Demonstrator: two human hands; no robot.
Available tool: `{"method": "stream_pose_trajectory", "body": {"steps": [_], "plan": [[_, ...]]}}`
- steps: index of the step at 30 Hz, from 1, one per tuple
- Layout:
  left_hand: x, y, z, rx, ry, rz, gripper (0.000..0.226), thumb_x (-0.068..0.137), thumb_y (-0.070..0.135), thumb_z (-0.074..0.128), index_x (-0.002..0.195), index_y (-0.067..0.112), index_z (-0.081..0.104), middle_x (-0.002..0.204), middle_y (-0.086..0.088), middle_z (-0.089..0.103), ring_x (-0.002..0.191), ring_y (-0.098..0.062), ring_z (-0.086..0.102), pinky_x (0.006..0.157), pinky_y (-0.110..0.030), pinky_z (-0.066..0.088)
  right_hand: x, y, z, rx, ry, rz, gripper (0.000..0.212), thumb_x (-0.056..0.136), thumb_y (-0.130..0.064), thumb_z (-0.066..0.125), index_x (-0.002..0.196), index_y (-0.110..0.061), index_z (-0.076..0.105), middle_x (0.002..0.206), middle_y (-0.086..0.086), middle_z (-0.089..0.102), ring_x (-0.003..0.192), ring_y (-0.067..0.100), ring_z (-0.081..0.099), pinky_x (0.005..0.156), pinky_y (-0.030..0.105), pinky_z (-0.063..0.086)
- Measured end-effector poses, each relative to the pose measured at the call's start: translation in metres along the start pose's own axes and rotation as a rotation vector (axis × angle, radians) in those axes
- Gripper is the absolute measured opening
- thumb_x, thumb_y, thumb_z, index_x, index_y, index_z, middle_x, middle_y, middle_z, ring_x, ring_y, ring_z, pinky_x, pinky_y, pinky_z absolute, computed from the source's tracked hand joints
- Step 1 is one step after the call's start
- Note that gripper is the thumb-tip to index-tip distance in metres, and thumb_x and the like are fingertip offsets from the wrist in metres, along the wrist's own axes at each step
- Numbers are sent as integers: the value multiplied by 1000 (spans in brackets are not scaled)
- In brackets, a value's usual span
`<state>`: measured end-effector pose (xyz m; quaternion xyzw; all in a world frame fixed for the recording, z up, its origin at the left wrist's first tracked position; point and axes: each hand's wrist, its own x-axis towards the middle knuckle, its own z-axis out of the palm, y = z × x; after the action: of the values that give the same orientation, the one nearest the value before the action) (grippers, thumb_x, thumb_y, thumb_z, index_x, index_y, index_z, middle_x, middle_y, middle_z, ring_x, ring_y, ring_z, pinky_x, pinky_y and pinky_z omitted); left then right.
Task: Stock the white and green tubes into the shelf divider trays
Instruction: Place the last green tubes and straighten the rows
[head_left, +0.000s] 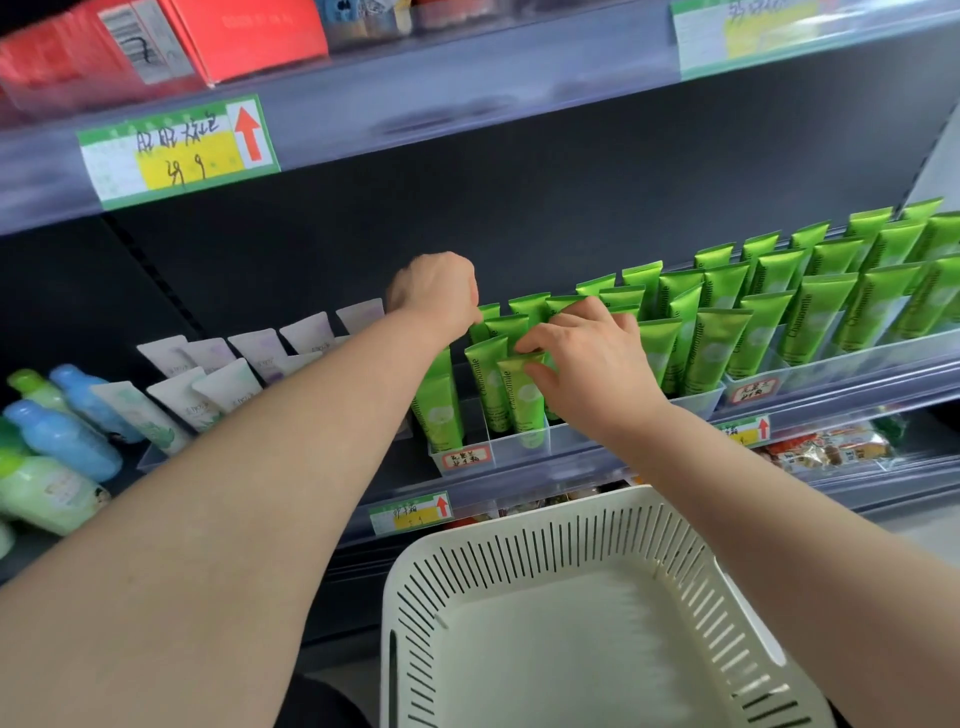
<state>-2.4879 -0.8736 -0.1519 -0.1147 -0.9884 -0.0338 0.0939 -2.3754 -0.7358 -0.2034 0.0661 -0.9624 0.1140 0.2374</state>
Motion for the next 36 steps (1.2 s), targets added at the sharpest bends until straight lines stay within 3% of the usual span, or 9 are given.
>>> {"method": "stream_pose_trajectory", "body": {"steps": [4,8,18,22,26,36], "plan": [[-2,1,3,14,0,37,10,82,26,74,91,27,70,99,3,69,95,-26,62,70,-31,46,-1,0,3,4,11,0,23,87,-34,62,109,-30,67,101,-8,67,113,21,46,83,39,32],[1,-2,6,-15,56,11,10,82,18,71,83,28,69,95,4,70,92,-25,63,68,-30,45,-1,1,3,-2,4,-2,24,87,-34,62,110,-31,67,102,-8,67,115,20,46,84,39,33],[-7,-14,1,-161,64,23,14,83,29,74,97,31,72,103,7,71,101,-21,62,82,-34,50,0,-1,2,2,-19,3,26,89,-37,59,114,-32,64,106,-8,65,118,20,43,88,40,32],[-13,-14,-6,-298,112,122,12,79,39,75,89,33,74,93,13,70,95,-14,61,78,-32,50,0,-3,2,3,-7,13,26,88,-38,60,113,-31,65,105,-6,66,118,20,44,88,41,32],[-16,-6,-10,-179,-44,177,15,80,40,74,94,35,75,97,16,70,96,-13,61,76,-27,45,-1,-4,2,2,-12,17,26,88,-38,60,113,-30,65,105,-6,66,117,21,44,88,41,32],[-21,-18,-6,-88,-13,116,9,86,29,69,90,27,76,98,12,70,100,-20,60,81,-30,42,-4,-3,3,-9,-4,22,27,89,-35,58,116,-30,64,106,-7,66,116,20,45,90,41,29]]}}
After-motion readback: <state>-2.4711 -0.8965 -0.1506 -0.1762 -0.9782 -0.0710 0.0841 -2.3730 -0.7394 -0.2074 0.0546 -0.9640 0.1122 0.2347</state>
